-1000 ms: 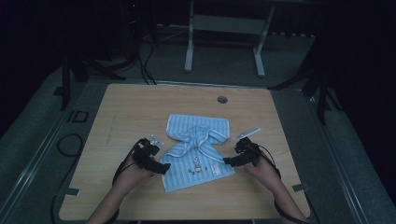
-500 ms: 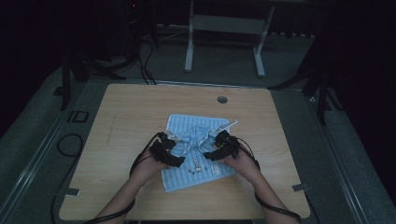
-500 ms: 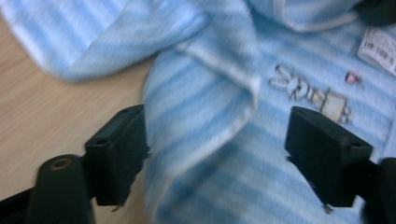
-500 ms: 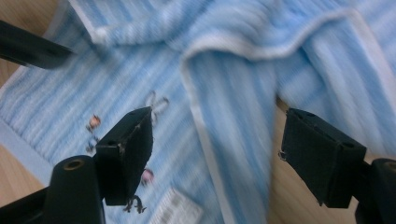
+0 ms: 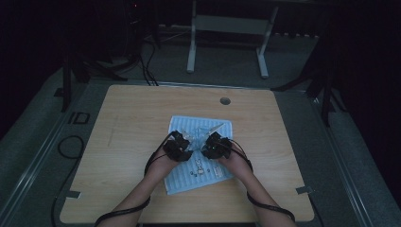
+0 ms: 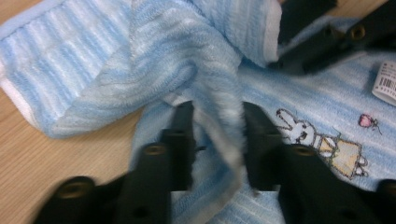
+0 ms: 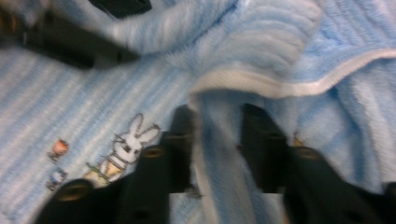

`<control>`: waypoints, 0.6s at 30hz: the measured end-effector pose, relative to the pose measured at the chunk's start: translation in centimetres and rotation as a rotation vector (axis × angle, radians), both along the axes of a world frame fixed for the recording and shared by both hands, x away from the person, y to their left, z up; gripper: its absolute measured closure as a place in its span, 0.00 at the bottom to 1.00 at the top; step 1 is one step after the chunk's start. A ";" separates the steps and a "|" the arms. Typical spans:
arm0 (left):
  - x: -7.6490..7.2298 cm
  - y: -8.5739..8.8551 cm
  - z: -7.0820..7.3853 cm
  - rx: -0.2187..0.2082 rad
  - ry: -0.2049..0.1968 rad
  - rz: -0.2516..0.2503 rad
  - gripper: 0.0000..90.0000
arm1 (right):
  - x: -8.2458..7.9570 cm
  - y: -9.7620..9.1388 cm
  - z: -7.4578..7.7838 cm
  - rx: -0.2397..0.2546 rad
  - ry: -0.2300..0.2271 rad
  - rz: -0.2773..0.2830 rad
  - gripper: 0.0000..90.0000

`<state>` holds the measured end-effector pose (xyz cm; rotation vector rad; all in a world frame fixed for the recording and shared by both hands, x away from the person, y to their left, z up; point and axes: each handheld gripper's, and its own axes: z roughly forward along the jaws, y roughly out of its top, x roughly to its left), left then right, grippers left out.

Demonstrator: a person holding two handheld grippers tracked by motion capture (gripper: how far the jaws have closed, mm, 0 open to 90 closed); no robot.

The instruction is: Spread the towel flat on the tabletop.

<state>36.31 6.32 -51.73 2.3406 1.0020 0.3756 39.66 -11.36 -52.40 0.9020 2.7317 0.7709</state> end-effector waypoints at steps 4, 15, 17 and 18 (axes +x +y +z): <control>-0.3 0.7 0.6 -0.039 -0.007 0.001 0.95 | -0.5 -0.8 0.7 0.009 -0.032 -0.007 0.99; -1.5 5.3 3.0 -0.093 -0.024 0.069 0.96 | -3.0 -5.3 4.4 0.057 -0.108 -0.019 0.99; -1.5 6.4 2.9 -0.100 -0.004 0.088 0.95 | -3.4 -6.5 4.8 0.063 -0.113 -0.032 0.99; -1.6 7.0 2.7 -0.101 -0.004 0.105 0.95 | -3.5 -7.0 4.8 0.067 -0.112 -0.040 0.99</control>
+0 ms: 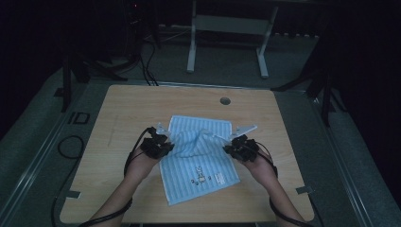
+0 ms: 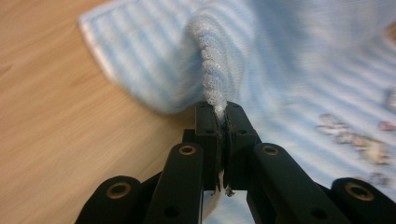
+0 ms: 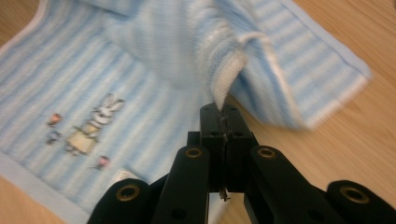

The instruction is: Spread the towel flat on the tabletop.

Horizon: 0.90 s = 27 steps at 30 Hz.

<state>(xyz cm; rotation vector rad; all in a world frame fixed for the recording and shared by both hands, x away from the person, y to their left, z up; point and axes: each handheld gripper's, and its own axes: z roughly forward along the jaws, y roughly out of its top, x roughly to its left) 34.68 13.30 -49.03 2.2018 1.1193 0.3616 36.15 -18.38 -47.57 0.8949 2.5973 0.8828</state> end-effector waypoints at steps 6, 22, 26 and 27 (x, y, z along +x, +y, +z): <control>-0.4 1.3 -1.2 -0.015 0.049 0.010 0.95 | -1.2 -2.9 -1.1 -0.011 0.042 -0.030 0.99; -0.1 1.3 -4.8 0.021 0.135 0.000 0.95 | -4.9 -4.3 -5.8 -0.022 0.164 0.003 0.99; -0.8 1.4 -3.8 0.038 0.105 0.002 0.84 | -5.1 -4.4 -5.2 -0.003 0.180 -0.002 0.83; -1.2 1.6 -3.2 0.027 0.094 0.005 0.78 | -5.1 -4.6 -4.7 0.014 0.178 -0.003 0.79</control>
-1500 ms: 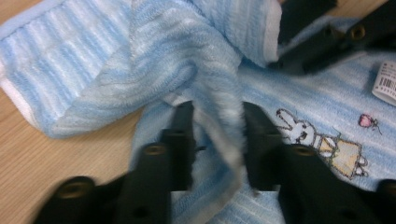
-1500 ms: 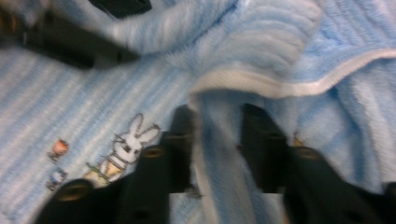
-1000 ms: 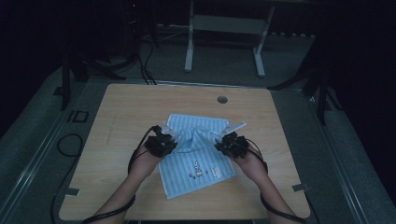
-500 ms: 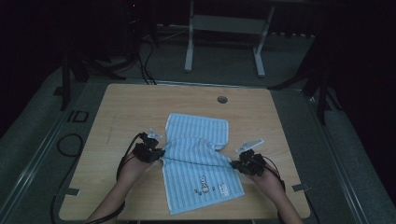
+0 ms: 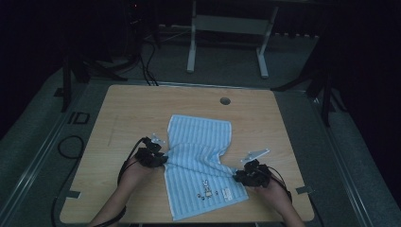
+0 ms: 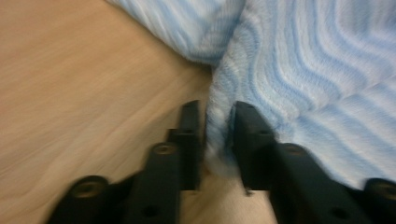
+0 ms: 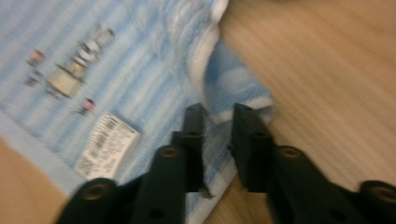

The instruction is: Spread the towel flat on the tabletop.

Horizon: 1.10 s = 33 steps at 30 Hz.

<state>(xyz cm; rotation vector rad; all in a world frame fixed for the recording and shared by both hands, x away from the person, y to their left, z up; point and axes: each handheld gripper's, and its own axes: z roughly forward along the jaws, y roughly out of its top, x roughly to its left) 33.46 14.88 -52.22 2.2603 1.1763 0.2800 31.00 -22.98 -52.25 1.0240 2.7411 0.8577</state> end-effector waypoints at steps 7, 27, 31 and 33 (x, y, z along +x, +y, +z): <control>-3.7 -1.0 3.0 -0.027 -0.080 -0.072 0.75 | 1.1 -1.0 4.1 0.053 -0.091 -0.039 0.81; -9.2 -10.1 -1.4 -0.004 0.085 -0.410 0.99 | 11.7 7.4 -0.5 -0.094 -0.038 -0.094 1.00; -9.8 -10.4 -1.4 -0.002 0.095 -0.441 0.99 | 12.5 7.3 -0.8 -0.108 -0.031 -0.116 1.00; -10.3 -10.5 -1.4 0.001 0.105 -0.471 0.99 | 13.0 7.1 -0.8 -0.115 -0.033 -0.129 1.00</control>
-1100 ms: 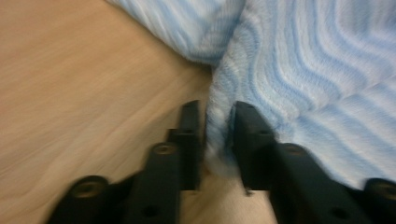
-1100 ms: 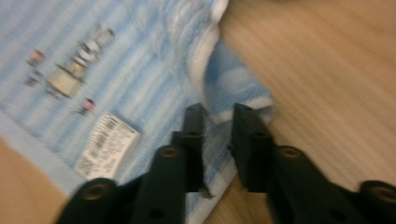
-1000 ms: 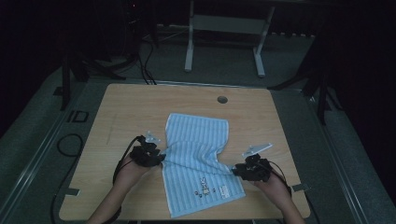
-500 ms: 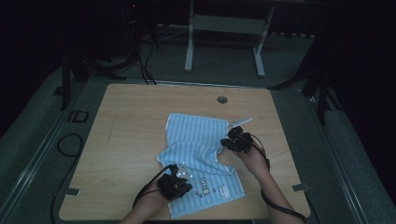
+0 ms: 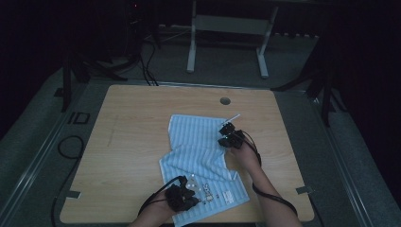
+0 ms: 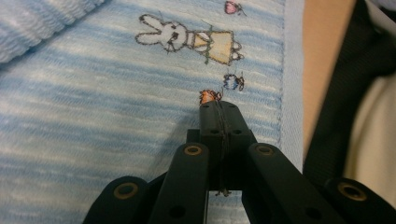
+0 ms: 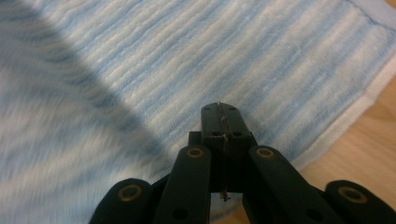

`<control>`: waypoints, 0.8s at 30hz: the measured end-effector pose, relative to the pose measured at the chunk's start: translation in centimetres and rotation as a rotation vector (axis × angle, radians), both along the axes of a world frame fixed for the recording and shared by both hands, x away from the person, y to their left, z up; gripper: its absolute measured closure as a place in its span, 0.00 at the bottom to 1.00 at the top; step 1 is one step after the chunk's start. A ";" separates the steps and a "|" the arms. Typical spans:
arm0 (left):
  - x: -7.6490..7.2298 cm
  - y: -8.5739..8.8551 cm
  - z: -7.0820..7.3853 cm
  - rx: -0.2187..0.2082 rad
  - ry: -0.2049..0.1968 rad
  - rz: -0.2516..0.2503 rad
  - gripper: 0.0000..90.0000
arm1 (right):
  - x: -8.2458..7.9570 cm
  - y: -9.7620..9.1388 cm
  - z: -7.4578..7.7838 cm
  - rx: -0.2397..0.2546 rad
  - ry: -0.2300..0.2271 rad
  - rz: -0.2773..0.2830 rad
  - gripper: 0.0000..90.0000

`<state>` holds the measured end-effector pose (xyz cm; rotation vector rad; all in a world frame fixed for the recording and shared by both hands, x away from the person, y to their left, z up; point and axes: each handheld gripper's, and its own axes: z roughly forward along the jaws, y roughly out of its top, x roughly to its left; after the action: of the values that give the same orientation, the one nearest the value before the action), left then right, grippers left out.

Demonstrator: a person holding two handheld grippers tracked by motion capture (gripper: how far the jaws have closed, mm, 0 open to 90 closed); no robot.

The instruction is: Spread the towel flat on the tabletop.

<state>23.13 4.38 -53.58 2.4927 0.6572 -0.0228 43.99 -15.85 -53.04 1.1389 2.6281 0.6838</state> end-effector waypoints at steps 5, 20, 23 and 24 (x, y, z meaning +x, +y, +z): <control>-0.9 0.0 0.0 0.001 0.021 -0.038 0.99 | 1.4 -1.0 0.0 0.001 0.008 -0.048 1.00; -1.6 -1.0 -0.1 -0.023 0.077 -0.122 0.99 | 5.7 -2.3 0.4 -0.079 0.020 -0.137 1.00; -1.2 -1.3 -0.2 -0.040 0.092 -0.124 0.99 | 6.5 -2.8 0.5 -0.083 0.032 -0.158 1.00; -1.1 -1.4 -0.3 -0.044 0.096 -0.124 0.99 | 6.8 -2.9 0.5 -0.085 0.037 -0.165 1.00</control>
<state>22.05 3.01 -53.85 2.4988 0.5341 -0.2022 50.75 -18.73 -52.54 1.3369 2.5294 0.5190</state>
